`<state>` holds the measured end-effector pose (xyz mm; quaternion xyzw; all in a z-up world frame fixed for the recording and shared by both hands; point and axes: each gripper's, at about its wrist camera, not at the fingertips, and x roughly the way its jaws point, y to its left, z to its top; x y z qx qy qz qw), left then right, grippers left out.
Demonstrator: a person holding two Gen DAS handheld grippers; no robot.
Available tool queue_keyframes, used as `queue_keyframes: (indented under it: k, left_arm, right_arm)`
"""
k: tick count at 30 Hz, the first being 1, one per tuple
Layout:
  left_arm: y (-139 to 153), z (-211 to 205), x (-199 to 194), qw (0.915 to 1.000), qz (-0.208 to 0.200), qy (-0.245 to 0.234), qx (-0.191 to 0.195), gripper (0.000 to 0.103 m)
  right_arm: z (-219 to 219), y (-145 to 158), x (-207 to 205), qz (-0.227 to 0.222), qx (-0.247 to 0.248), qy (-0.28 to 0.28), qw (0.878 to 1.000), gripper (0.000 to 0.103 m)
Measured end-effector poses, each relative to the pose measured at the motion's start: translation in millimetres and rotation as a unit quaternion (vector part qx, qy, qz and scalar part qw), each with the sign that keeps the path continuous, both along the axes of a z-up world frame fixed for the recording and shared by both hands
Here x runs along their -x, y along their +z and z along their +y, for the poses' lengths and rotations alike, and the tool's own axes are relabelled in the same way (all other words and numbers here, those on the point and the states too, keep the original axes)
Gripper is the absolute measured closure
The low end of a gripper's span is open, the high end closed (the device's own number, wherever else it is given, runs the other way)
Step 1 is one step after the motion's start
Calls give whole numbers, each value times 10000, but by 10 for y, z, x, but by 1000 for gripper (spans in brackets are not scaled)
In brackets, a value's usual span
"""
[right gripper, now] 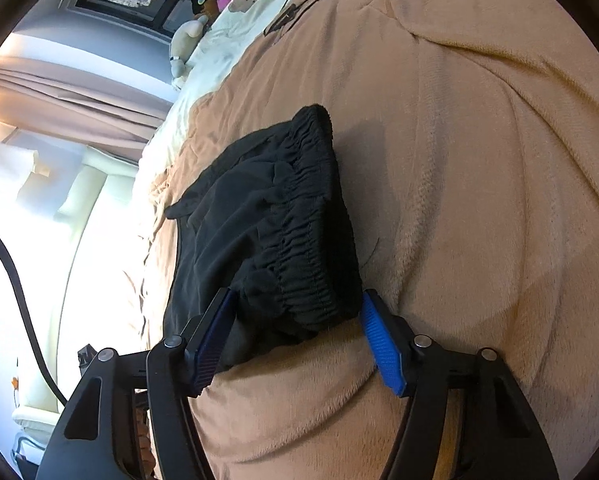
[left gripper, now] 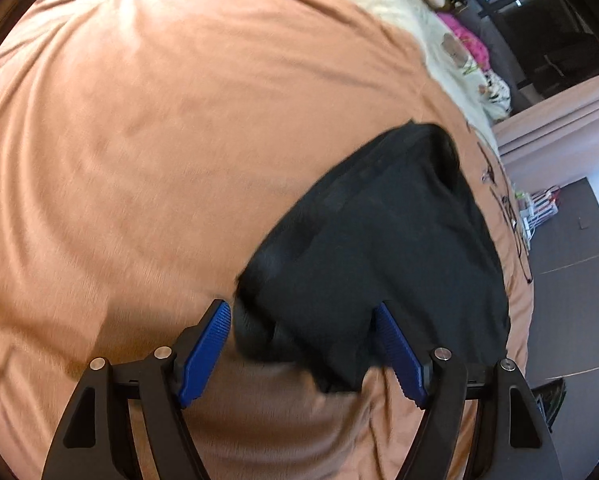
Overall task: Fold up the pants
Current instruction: 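Reposition both open grippers over the edge of the folded pants, then grasp the folded pants edge with the left and right grippers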
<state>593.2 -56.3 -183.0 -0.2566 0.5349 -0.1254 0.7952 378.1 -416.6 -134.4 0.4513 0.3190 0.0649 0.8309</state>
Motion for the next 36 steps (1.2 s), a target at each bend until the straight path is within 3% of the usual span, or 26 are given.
queue_keyframes:
  k: [3, 8, 14, 17, 19, 22, 27, 36]
  left_arm:
    - [-33, 66, 13, 9992, -77, 238, 311, 27]
    - [-64, 138, 125, 9977, -79, 314, 599, 42]
    - [-88, 183, 212, 9969, -56, 375, 695, 51]
    - [-93, 171, 148, 9972, -40, 426, 620, 89]
    - [-62, 165, 150, 9971, -123, 478, 576, 97]
    - [57, 118, 180, 9976, -320, 434, 433, 98]
    - [294, 173, 270, 9969, -521, 429, 412, 98]
    - [624, 400, 623, 9957, -667, 447, 454, 99]
  right_arm:
    - [10, -20, -4, -91, 49, -68, 9999, 40]
    - [32, -32, -19, -166, 90, -123, 9997, 43]
    - [25, -69, 20, -184, 1, -144, 9997, 48]
    - [36, -69, 13, -190, 83, -123, 9997, 57]
    - [21, -60, 10, -211, 113, -86, 9997, 69]
    - [-12, -2, 11, -302, 124, -43, 9995, 79]
    - [42, 90, 71, -444, 270, 84, 9986, 86]
    - [203, 187, 252, -476, 385, 364, 9975, 88]
